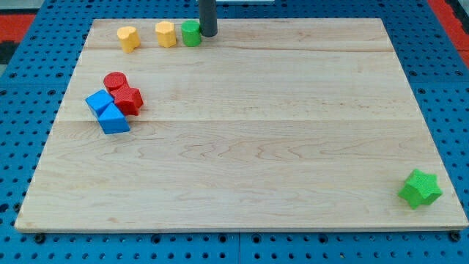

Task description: Move the green star to the center of the board

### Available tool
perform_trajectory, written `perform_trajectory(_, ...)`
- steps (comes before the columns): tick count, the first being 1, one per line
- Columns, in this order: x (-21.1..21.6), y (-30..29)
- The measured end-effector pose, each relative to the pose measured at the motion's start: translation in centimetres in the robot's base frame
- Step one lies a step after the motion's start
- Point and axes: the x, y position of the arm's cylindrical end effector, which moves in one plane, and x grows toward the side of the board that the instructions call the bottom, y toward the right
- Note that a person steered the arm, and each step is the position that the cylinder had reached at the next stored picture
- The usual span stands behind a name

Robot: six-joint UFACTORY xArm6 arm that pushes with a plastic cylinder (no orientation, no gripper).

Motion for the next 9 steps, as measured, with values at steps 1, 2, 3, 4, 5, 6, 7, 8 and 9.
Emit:
perform_trajectory(1,0.0,-1.1)
perform_trajectory(2,0.1,-2.1)
perform_trajectory(3,0.1,-3.5)
perform_trajectory(4,0.1,-4.7)
perform_trajectory(5,0.2,-6.0)
perform_trajectory(6,0.2,-6.8)
perform_trajectory(7,2.4,-1.4)
perform_trajectory(8,7.1,5.5)
perform_trajectory(9,13.3,11.9)
